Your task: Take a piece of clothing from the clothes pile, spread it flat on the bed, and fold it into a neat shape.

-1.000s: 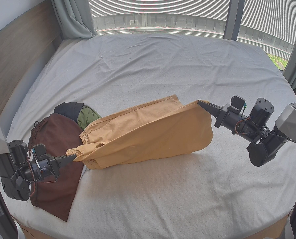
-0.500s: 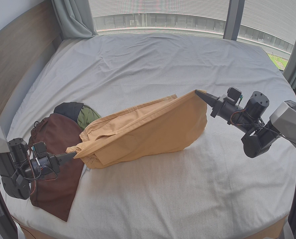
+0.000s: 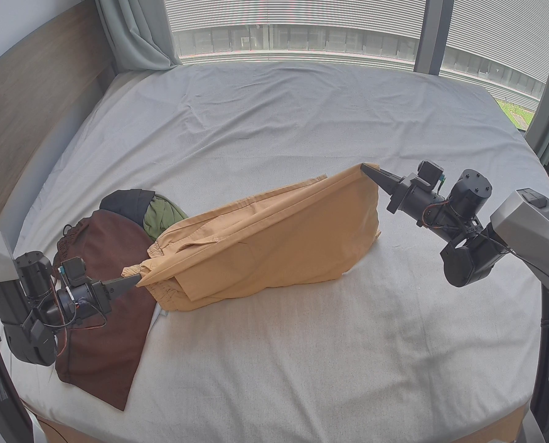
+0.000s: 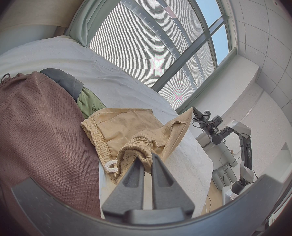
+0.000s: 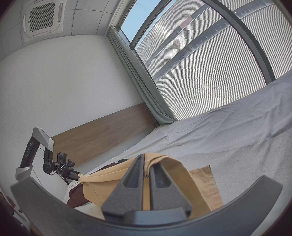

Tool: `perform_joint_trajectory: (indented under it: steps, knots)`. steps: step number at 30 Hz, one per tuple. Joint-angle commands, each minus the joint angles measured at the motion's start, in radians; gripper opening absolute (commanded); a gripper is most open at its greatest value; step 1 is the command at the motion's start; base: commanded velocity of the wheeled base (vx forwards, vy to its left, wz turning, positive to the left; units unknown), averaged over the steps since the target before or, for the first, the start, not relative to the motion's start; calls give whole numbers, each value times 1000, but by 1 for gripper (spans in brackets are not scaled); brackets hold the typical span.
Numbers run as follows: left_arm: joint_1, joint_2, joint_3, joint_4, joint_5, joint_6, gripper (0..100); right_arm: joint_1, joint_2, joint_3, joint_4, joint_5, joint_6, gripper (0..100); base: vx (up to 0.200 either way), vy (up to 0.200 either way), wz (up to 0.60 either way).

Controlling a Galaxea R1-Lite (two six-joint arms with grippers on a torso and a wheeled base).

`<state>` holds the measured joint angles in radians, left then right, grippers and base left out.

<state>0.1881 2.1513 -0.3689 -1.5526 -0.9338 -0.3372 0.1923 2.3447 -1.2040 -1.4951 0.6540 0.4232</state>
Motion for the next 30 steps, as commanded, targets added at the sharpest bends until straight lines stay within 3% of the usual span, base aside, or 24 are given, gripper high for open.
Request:
perform_joint_trajectory:
  steps: [1,12,19,30]
  knots:
    - [-7,4,-16,0,15,-13,0,1,41,-49,3,-1,0,0,0,0,0]
    - [-52,22,-107,-1,86,-65,0,9,65,-126,69,-1,0,0,0,0,0]
    - [-79,32,-168,-1,145,-146,0,7,93,-175,98,-2,0,0,0,0,0]
    - [-81,71,-220,-1,207,-200,0,4,185,-361,185,-2,0,0,0,0,0]
